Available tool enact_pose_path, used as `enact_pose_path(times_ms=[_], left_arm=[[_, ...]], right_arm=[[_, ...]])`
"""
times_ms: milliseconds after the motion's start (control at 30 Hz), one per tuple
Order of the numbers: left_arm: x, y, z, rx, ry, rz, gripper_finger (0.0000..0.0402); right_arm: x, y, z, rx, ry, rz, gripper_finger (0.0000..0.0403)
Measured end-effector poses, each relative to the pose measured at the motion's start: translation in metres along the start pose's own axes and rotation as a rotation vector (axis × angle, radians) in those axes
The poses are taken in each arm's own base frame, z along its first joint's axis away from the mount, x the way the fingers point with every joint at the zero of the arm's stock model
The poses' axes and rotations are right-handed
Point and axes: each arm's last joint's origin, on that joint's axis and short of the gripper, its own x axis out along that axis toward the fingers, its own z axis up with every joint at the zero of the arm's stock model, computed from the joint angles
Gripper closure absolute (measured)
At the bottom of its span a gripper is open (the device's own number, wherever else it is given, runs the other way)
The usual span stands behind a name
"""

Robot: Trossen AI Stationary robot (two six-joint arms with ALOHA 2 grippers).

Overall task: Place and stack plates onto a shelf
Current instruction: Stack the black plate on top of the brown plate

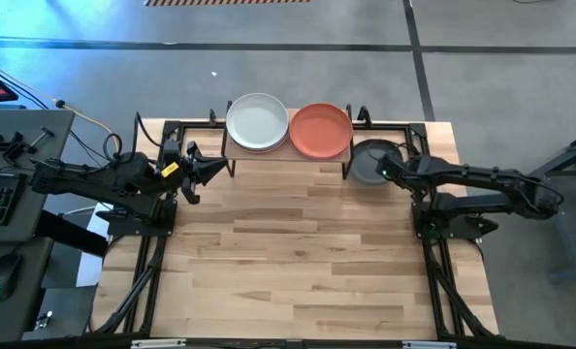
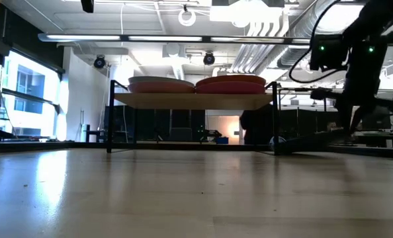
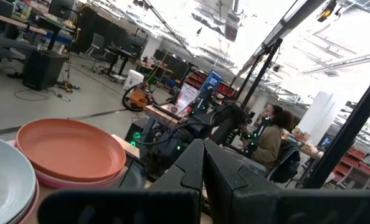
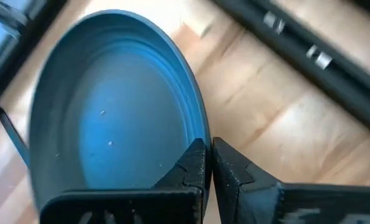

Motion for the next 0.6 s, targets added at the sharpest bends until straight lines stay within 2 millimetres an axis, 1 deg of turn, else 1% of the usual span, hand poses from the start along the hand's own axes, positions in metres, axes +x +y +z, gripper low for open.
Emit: enact_pose_path(times_ms=[167, 300, 400, 600], left_arm=[[0.0, 0.0, 0.0, 0.002, 0.004, 0.001, 0.0401], [0.0, 0.0, -0.001, 0.003, 0.006, 0.002, 0.0401], [0.0, 0.0, -0.001, 0.002, 0.007, 0.0, 0.0402], [0.0, 0.0, -0.001, 0.002, 0.01, -0.009, 0.0401]], right_arm=[[-0.012, 0.011, 0.011, -0.035, -0.032, -0.005, 0.0403], [-0.023, 0.017, 0.021, -0.001, -0.071, 0.028, 0.0403], [-0.029, 0.015, 0.029, 0.035, -0.095, 0.047, 0.0403], [-0.04, 0.005, 0.049, 0.11, -0.12, 0.098, 0.0403]])
